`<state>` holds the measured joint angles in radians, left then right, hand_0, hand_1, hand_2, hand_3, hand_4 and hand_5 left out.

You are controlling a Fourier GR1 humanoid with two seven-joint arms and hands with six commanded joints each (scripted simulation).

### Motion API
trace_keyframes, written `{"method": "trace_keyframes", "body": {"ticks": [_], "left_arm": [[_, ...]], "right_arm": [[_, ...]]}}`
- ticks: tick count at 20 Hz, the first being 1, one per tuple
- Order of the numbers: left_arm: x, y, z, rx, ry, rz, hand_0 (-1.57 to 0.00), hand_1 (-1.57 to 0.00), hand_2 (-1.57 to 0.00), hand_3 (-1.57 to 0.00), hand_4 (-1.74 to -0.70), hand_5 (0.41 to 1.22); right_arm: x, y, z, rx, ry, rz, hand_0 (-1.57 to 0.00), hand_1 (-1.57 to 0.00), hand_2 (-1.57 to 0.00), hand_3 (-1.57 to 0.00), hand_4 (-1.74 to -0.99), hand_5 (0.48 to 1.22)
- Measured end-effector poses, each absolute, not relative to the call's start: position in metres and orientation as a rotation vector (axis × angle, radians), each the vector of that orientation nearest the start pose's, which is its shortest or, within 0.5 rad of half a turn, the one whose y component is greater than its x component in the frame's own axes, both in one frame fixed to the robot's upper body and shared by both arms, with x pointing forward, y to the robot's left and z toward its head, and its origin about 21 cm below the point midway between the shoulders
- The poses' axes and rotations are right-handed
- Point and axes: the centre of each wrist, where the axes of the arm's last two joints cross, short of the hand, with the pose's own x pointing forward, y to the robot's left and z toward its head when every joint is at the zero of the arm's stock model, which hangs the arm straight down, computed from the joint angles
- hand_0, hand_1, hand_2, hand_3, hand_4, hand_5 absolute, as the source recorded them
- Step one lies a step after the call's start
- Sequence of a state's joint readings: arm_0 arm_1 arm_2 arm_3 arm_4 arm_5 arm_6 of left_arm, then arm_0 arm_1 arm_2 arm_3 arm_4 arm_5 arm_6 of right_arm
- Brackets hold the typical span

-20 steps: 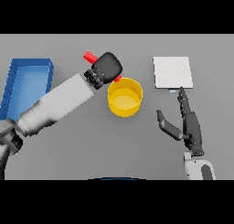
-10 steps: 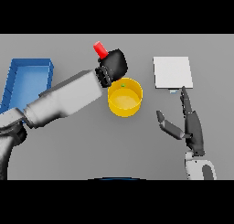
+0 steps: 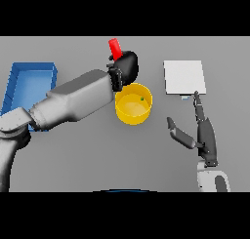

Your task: Pick up the red beaker and tilt it to pour out 1 green nut into yellow bowl. Pick up the yellow bowl and place it on the metallic measuring scale.

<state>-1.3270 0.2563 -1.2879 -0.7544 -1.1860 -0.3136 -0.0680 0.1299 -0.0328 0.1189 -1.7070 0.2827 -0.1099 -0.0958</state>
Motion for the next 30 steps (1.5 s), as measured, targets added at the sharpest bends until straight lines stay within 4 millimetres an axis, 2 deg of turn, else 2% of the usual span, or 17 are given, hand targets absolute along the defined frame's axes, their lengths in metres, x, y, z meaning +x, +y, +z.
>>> {"method": "trace_keyframes", "body": {"ticks": [2, 3, 4, 5, 7, 9, 11, 12, 14, 15, 16, 18, 21, 23, 24, 26, 30], "left_arm": [[0.406, 0.026, 0.134, -1.363, 0.724, 2.567, -1.57, -1.57, -1.57, -1.57, -1.73, 1.221], [0.409, 0.025, 0.147, -1.373, 0.755, 2.562, -1.57, -1.57, -1.57, -1.57, -1.73, 1.221], [0.415, 0.024, 0.165, -1.425, 0.785, 2.526, -1.57, -1.57, -1.57, -1.49, -1.73, 1.221], [0.422, 0.030, 0.181, -1.456, 0.812, 2.517, -1.57, -1.57, -1.40, -1.51, -1.68, 1.221], [0.432, 0.034, 0.213, -1.553, 0.883, 2.480, -1.57, -1.57, -1.46, -1.04, -1.70, 1.221], [0.442, 0.042, 0.245, -1.631, 0.967, 2.465, -1.57, -1.57, -1.50, -1.23, -1.70, 1.221], [0.451, 0.053, 0.275, -1.794, 1.063, 2.464, -1.57, -1.57, -1.53, -1.35, -1.71, 1.221], [0.456, 0.063, 0.286, -1.850, 1.134, 2.486, -1.57, -1.57, -1.53, -1.40, -1.72, 1.221], [0.468, 0.093, 0.301, -1.986, 1.375, 2.538, -1.57, -1.57, -1.55, -1.38, -1.73, 1.221], [0.473, 0.116, 0.308, -2.073, 1.535, 2.546, -1.57, -1.57, -1.55, -1.36, -1.73, 1.221], [0.479, 0.137, 0.309, -2.203, 1.679, 2.535, -1.57, -1.57, -1.56, -1.36, -1.73, 1.221], [0.484, 0.177, 0.309, -2.290, 2.032, 2.489, -1.57, -1.57, -1.56, -1.38, -1.73, 1.221], [0.484, 0.223, 0.295, -2.315, 2.473, 2.351, -1.57, -1.57, -1.57, -1.43, -1.74, 1.221], [0.480, 0.258, 0.283, -2.350, 2.762, 2.182, -1.57, -1.57, -1.57, -1.41, -1.74, 1.221], [0.477, 0.270, 0.271, -2.449, 2.837, 2.090, -1.57, -1.57, -1.57, -1.41, -1.74, 1.221], [0.468, 0.298, 0.253, -2.537, 3.084, 1.789, -1.57, -1.57, -1.57, -1.45, -1.74, 1.221], [0.442, 0.323, 0.206, -2.731, 3.359, 1.381, -1.57, -1.57, -1.57, -1.46, -1.74, 1.221]], "right_arm": [[0.217, -0.219, 0.000, -0.278, -1.663, 0.221, 0.00, 0.00, 0.00, 0.00, -1.206, 0.592], [0.220, -0.219, 0.001, -0.263, -1.677, 0.218, 0.00, 0.00, 0.00, 0.00, -1.209, 0.592], [0.216, -0.213, -0.002, -0.259, -1.690, 0.226, 0.00, 0.00, 0.00, 0.00, -1.203, 0.592], [0.217, -0.214, 0.000, -0.268, -1.692, 0.225, 0.00, 0.00, 0.00, 0.00, -1.201, 0.592], [0.224, -0.214, 0.005, -0.272, -1.689, 0.222, 0.00, 0.00, 0.00, 0.00, -1.186, 0.596], [0.220, -0.213, 0.002, -0.237, -1.689, 0.202, 0.00, 0.00, 0.00, 0.00, -1.181, 0.593], [0.222, -0.215, 0.003, -0.219, -1.697, 0.195, 0.00, 0.00, 0.00, 0.00, -1.183, 0.595], [0.221, -0.214, 0.004, -0.199, -1.705, 0.186, 0.00, 0.00, 0.00, 0.00, -1.193, 0.597], [0.222, -0.217, 0.007, -0.204, -1.708, 0.189, 0.00, 0.00, 0.00, 0.00, -1.199, 0.594], [0.221, -0.217, 0.005, -0.191, -1.698, 0.186, 0.00, 0.00, 0.00, 0.00, -1.209, 0.593], [0.222, -0.219, 0.003, -0.191, -1.693, 0.192, 0.00, 0.00, 0.00, 0.00, -1.222, 0.592], [0.225, -0.222, 0.003, -0.178, -1.695, 0.196, 0.00, 0.00, 0.00, 0.00, -1.222, 0.590], [0.224, -0.225, 0.000, -0.187, -1.711, 0.214, 0.00, 0.00, 0.00, 0.00, -1.222, 0.586], [0.226, -0.223, 0.000, -0.180, -1.711, 0.221, 0.00, 0.00, 0.00, 0.00, -1.223, 0.591], [0.224, -0.226, 0.000, -0.190, -1.724, 0.231, 0.00, 0.00, 0.00, 0.00, -1.217, 0.595], [0.225, -0.224, -0.001, -0.184, -1.715, 0.233, 0.00, 0.00, 0.00, 0.00, -1.212, 0.604], [0.226, -0.226, 0.001, -0.201, -1.706, 0.280, 0.00, 0.00, 0.00, 0.00, -1.212, 0.641]]}}
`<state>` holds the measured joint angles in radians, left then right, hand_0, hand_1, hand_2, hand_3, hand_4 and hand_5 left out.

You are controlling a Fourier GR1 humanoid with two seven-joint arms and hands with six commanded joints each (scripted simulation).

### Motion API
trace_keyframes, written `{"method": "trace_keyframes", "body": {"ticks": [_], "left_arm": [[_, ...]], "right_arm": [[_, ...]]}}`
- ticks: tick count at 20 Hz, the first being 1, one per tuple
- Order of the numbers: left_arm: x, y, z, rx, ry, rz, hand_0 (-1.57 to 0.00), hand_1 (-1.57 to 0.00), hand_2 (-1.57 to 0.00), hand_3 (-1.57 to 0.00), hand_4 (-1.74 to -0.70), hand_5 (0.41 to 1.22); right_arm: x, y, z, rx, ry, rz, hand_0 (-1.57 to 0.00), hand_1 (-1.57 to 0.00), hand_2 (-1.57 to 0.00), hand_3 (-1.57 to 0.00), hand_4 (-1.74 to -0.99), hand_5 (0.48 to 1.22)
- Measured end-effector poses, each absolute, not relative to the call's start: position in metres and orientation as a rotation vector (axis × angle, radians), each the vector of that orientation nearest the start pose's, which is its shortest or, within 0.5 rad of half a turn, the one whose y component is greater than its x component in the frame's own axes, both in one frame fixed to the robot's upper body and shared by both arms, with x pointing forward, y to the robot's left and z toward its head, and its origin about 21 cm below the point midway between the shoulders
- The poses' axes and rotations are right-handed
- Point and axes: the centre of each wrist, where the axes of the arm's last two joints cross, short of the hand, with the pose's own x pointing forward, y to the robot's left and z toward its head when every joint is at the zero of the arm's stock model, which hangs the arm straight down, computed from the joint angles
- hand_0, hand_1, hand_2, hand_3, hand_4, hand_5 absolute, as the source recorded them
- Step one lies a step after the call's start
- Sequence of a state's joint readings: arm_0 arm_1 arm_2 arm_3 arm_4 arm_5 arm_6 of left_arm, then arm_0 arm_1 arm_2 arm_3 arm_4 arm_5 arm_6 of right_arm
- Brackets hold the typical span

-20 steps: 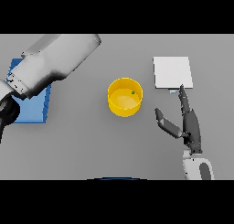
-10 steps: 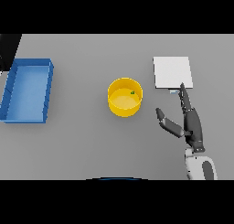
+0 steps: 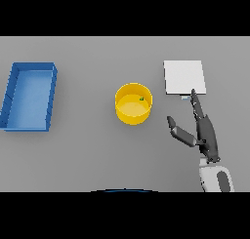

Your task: Pick up the red beaker and tilt it to pour out 1 green nut into yellow bowl. Pick up the yellow bowl and place it on the metallic measuring scale.

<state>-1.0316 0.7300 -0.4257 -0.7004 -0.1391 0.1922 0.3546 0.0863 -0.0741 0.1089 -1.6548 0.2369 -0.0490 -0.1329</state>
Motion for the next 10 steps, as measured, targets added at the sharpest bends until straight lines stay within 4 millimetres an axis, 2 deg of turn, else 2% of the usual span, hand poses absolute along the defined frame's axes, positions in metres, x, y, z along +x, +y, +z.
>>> {"method": "trace_keyframes", "body": {"ticks": [5, 8, 10], "left_arm": [[0.393, 0.326, 0.146, 0.992, -1.212, -0.397, -1.57, -1.57, -1.57, -1.45, -1.74, 1.221], [0.374, 0.330, 0.125, 0.976, -1.160, -0.346, -1.57, -1.57, -1.57, -1.47, -1.74, 1.221], [0.369, 0.329, 0.112, 0.963, -1.138, -0.315, -1.57, -1.57, -1.57, -1.51, -1.74, 1.221]], "right_arm": [[0.224, -0.224, 0.000, -0.196, -1.700, 0.303, 0.00, 0.00, 0.00, 0.00, -1.215, 0.664], [0.222, -0.225, 0.000, -0.195, -1.706, 0.295, 0.00, 0.00, 0.00, 0.00, -1.214, 0.664], [0.223, -0.222, 0.000, -0.204, -1.708, 0.301, 0.00, 0.00, 0.00, 0.00, -1.217, 0.666]]}}
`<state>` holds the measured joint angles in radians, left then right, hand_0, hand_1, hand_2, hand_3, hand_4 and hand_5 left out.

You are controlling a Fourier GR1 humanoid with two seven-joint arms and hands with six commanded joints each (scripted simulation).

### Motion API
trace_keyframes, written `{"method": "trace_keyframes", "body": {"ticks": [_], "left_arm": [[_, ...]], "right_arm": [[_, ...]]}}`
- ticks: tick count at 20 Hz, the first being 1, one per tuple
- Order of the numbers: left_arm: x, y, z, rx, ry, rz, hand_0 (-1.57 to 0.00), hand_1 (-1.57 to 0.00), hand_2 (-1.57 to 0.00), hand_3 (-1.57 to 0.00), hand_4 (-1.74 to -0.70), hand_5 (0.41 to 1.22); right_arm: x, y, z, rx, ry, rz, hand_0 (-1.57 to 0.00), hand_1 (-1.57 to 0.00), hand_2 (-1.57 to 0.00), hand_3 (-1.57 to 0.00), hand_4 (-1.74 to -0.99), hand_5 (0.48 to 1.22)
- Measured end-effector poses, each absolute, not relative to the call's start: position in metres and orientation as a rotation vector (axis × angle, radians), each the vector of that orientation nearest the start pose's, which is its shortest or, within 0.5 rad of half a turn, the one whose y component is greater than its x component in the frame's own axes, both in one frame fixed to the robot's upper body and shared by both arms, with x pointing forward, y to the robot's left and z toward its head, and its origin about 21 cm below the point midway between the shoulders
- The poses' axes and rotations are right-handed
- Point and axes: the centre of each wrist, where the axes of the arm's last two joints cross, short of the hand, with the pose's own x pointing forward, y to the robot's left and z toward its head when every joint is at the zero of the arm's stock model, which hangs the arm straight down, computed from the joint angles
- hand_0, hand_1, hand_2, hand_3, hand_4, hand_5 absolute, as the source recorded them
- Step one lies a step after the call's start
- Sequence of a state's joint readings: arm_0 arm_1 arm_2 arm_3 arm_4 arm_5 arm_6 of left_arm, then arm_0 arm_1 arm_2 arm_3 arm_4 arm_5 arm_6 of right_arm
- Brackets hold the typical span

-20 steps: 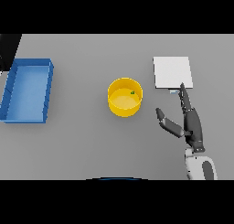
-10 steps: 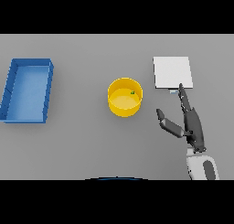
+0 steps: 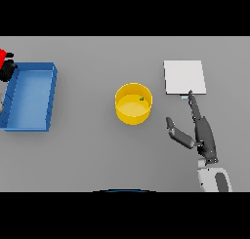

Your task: Pick up the red beaker and tilt it to pour out 1 green nut into yellow bowl. Pick up the yellow bowl and place it on the metallic measuring scale.

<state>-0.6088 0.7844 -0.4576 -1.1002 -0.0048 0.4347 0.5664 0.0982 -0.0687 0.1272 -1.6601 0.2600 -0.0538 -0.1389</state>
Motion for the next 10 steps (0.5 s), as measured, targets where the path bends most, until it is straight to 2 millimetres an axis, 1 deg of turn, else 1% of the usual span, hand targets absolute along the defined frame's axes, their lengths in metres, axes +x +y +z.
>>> {"method": "trace_keyframes", "body": {"ticks": [2, 3, 5, 6, 7, 8, 9, 10], "left_arm": [[0.362, 0.330, 0.105, 0.962, -1.128, -0.304, -1.57, -1.57, -1.57, -1.53, -1.74, 1.166], [0.361, 0.328, 0.107, 0.958, -1.123, -0.305, -1.57, -1.57, -1.57, -1.54, -1.74, 1.117], [0.356, 0.323, 0.098, 0.954, -1.101, -0.299, -1.57, -1.57, -1.57, -1.55, -1.74, 0.967], [0.355, 0.327, 0.095, 0.965, -1.077, -0.315, -1.57, -1.57, -1.57, -1.55, -1.67, 0.908], [0.354, 0.326, 0.092, 0.965, -1.065, -0.342, -1.57, -1.57, -1.57, -1.50, -1.53, 0.865], [0.353, 0.328, 0.092, 0.955, -1.046, -0.372, -1.56, -1.45, -1.43, -1.36, -1.37, 0.830], [0.349, 0.329, 0.093, 0.916, -1.041, -0.413, -1.46, -1.18, -1.19, -1.13, -1.23, 0.803], [0.346, 0.328, 0.095, 0.870, -1.029, -0.442, -1.17, -0.94, -0.96, -0.90, -1.12, 0.778]], "right_arm": [[0.223, -0.224, 0.002, -0.207, -1.721, 0.296, 0.00, 0.00, 0.00, 0.00, -1.214, 0.666], [0.223, -0.224, 0.003, -0.209, -1.716, 0.298, 0.00, 0.00, 0.00, 0.00, -1.207, 0.665], [0.225, -0.219, 0.002, -0.209, -1.699, 0.305, 0.00, 0.00, 0.00, 0.00, -1.205, 0.664], [0.225, -0.219, 0.002, -0.201, -1.706, 0.297, 0.00, 0.00, 0.00, 0.00, -1.202, 0.667], [0.225, -0.220, 0.002, -0.202, -1.716, 0.305, 0.00, 0.00, 0.00, 0.00, -1.197, 0.664], [0.223, -0.223, 0.000, -0.215, -1.704, 0.298, 0.00, 0.00, 0.00, 0.00, -1.192, 0.663], [0.224, -0.225, 0.001, -0.211, -1.709, 0.293, 0.00, 0.00, 0.00, 0.00, -1.188, 0.663], [0.223, -0.225, 0.002, -0.203, -1.717, 0.293, 0.00, 0.00, 0.00, 0.00, -1.187, 0.664]]}}
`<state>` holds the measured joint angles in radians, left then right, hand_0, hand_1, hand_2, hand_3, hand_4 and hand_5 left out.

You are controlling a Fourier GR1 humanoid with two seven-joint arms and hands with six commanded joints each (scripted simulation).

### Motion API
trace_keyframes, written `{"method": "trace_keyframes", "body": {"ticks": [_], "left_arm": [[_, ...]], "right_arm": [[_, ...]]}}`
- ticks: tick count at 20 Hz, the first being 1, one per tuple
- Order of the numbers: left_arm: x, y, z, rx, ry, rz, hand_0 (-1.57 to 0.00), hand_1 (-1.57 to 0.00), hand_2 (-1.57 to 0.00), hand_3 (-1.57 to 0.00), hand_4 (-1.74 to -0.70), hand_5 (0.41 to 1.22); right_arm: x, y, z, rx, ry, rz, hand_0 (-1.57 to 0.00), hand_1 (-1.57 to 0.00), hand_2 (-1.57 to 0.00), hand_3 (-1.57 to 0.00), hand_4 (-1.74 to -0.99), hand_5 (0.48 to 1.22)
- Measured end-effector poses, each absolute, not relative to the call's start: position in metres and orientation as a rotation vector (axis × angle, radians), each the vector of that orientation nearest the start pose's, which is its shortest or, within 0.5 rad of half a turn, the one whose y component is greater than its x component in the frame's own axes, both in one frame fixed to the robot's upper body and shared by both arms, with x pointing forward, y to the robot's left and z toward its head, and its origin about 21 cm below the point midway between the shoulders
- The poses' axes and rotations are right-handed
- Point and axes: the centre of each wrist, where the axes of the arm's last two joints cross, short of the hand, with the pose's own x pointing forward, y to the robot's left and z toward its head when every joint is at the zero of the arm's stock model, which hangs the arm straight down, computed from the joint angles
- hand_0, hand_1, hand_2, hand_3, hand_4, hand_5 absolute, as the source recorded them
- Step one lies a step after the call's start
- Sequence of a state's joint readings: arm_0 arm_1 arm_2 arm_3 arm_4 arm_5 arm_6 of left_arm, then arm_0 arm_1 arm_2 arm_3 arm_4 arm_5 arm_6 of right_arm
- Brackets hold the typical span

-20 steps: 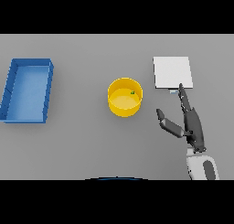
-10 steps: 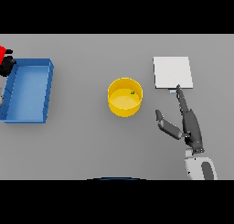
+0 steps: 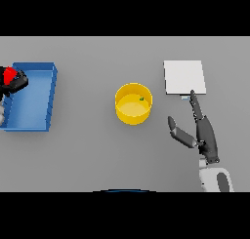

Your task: Pick up the red beaker and tilt it to pour out 1 green nut into yellow bowl. Pick up the yellow bowl and place it on the metallic measuring scale.

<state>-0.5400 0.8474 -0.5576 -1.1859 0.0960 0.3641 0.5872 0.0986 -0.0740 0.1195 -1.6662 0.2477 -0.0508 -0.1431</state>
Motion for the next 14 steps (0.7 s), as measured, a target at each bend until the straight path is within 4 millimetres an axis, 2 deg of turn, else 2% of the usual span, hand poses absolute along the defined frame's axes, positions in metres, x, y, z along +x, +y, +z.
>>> {"method": "trace_keyframes", "body": {"ticks": [2, 5, 9, 14], "left_arm": [[0.341, 0.330, 0.102, 0.816, -0.973, -0.509, -0.75, -0.60, -0.61, -0.58, -0.97, 0.740], [0.339, 0.330, 0.108, 0.784, -0.960, -0.566, -0.38, -0.31, -0.31, -0.30, -0.85, 0.698], [0.342, 0.331, 0.109, 0.758, -0.955, -0.560, -0.16, -0.13, -0.13, -0.12, -0.80, 0.678], [0.347, 0.333, 0.116, 0.750, -1.054, -0.512, -0.05, -0.04, -0.04, -0.04, -0.79, 0.671]], "right_arm": [[0.224, -0.223, 0.001, -0.210, -1.722, 0.295, 0.00, 0.00, 0.00, 0.00, -1.181, 0.665], [0.222, -0.222, 0.003, -0.220, -1.722, 0.305, 0.00, 0.00, 0.00, 0.00, -1.187, 0.667], [0.217, -0.219, 0.001, -0.192, -1.705, 0.306, 0.00, 0.00, 0.00, 0.00, -1.187, 0.663], [0.222, -0.217, 0.006, -0.267, -1.680, 0.355, 0.00, 0.00, 0.00, 0.00, -1.198, 0.662]]}}
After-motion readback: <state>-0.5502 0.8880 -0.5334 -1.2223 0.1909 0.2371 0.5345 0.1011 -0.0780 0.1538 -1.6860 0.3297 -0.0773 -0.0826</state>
